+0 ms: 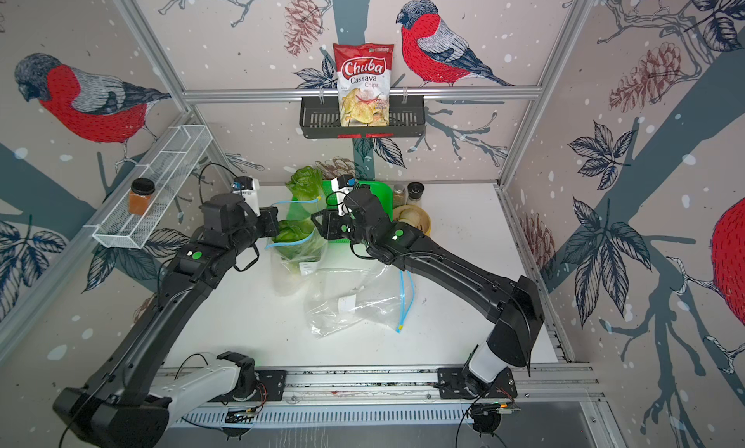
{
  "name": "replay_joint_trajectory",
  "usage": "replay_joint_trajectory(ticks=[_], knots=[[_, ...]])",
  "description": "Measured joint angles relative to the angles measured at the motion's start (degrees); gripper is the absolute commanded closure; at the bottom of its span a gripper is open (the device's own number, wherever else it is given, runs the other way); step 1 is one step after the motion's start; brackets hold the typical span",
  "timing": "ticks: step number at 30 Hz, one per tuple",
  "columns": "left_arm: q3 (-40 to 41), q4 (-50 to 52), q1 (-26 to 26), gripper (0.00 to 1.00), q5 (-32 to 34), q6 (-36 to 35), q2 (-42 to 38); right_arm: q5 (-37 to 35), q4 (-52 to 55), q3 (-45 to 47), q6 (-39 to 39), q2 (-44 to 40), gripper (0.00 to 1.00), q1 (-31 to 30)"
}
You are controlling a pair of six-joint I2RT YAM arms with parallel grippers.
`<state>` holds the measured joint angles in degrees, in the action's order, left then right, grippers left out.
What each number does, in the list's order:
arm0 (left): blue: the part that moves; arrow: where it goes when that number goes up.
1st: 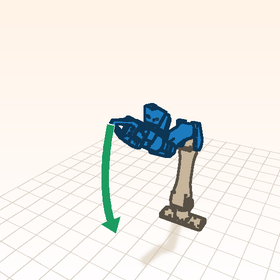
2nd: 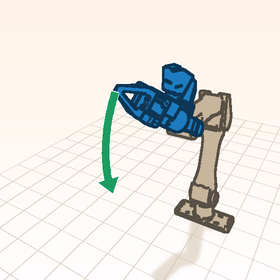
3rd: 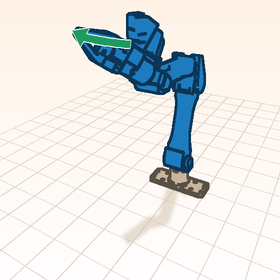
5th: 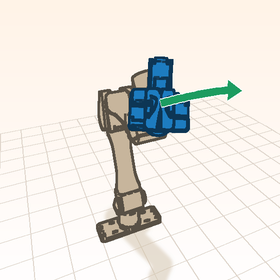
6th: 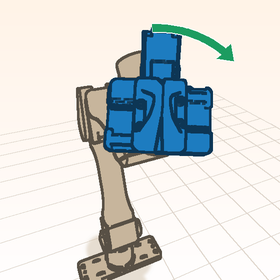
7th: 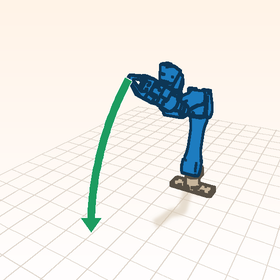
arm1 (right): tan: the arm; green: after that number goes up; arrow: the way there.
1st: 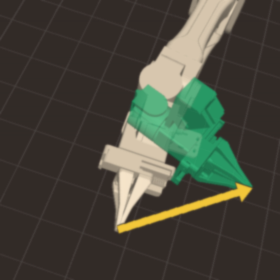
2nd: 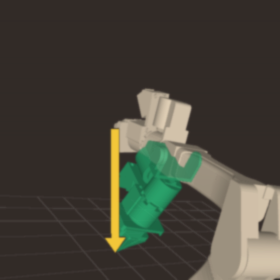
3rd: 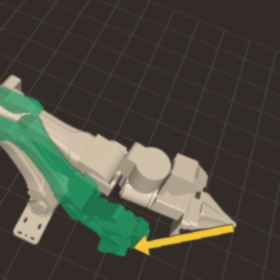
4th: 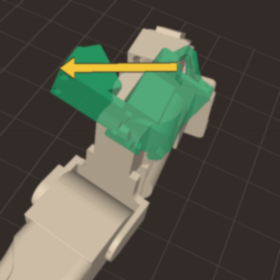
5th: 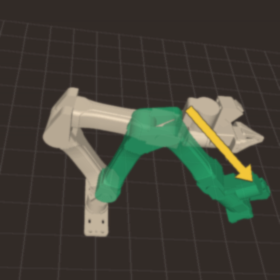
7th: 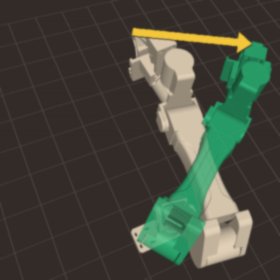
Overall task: Put the chinese cabbages into a zipper bag and zip it
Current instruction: Adjust the zipper food storage bag at the center of the board.
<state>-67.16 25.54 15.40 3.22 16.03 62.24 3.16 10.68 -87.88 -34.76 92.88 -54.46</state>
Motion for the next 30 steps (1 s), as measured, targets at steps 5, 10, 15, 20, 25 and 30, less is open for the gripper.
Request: replay_joint_trajectory(ticks=[5, 10, 15, 20, 25, 30], knots=[[0.4, -0.4, 0.0, 1.0, -0.2, 0.1, 0.0, -1.1, 6.1, -5.3, -1.4, 4.1, 0.48, -2.0], [0.6, -0.9, -0.1, 1.0, -0.2, 0.1, 0.0, -3.7, 9.2, -8.4, -1.8, 7.0, 0.57, -0.6], [0.6, -0.9, -0.1, 1.0, -0.2, 0.1, 0.1, -3.7, 10.8, -11.1, -1.6, 9.0, 0.74, -1.4], [-0.8, -0.6, -0.1, 1.0, -0.5, 0.0, 0.9, -3.4, 10.6, -11.6, -1.4, 8.9, 0.92, -2.0], [-6.6, 1.2, -0.1, 1.0, -0.7, -1.0, 2.6, -3.9, 9.8, -13.5, -0.6, 7.2, 0.93, -4.6], [-8.4, 1.7, -0.2, 1.0, -1.7, -2.7, 3.7, -4.6, 4.4, -11.6, 0.1, 5.4, 0.94, -5.7]])
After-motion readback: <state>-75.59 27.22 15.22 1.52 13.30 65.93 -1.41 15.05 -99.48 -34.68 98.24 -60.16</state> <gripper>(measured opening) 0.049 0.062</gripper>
